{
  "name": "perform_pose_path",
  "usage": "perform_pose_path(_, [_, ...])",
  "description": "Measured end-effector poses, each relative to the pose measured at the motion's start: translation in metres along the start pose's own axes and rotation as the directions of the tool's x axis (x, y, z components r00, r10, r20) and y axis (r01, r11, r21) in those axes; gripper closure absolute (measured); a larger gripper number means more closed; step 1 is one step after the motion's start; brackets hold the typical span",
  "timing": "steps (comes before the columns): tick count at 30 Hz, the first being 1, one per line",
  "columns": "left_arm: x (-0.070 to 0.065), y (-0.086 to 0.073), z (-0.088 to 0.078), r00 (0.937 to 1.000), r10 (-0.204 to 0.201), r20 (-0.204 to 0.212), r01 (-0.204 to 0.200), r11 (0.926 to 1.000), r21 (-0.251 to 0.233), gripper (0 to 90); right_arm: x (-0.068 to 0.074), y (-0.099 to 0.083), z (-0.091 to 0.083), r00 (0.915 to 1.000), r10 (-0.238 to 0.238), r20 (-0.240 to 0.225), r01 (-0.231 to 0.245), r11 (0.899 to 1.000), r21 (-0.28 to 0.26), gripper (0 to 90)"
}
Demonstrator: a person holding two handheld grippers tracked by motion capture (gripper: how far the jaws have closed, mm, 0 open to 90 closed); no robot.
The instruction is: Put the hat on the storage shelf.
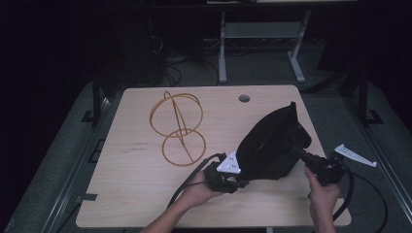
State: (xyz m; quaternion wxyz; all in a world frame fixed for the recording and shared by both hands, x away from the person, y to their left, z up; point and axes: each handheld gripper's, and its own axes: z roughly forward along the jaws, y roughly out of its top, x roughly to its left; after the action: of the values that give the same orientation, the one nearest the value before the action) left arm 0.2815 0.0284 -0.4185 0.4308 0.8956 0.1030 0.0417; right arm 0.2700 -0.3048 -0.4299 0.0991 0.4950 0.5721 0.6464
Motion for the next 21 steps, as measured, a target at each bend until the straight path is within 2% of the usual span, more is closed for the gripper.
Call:
perform_pose_path(13, [0.004, -0.005, -0.009, 0.9998, -0.016, -0.008, 0.016, 0.9999, 0.004, 60.3, 0.011, 0.016, -0.002, 0.9978, -0.065, -0.015, 0.065, 0.998, 0.007, 88.4])
perform_pose_path(21, [0.005, -0.009, -0.016, 0.9996, -0.026, -0.013, 0.026, 0.9997, 0.006, 58.5, 0.020, 0.031, -0.005, 0.9921, -0.122, -0.026, 0.123, 0.992, 0.025, 88.4])
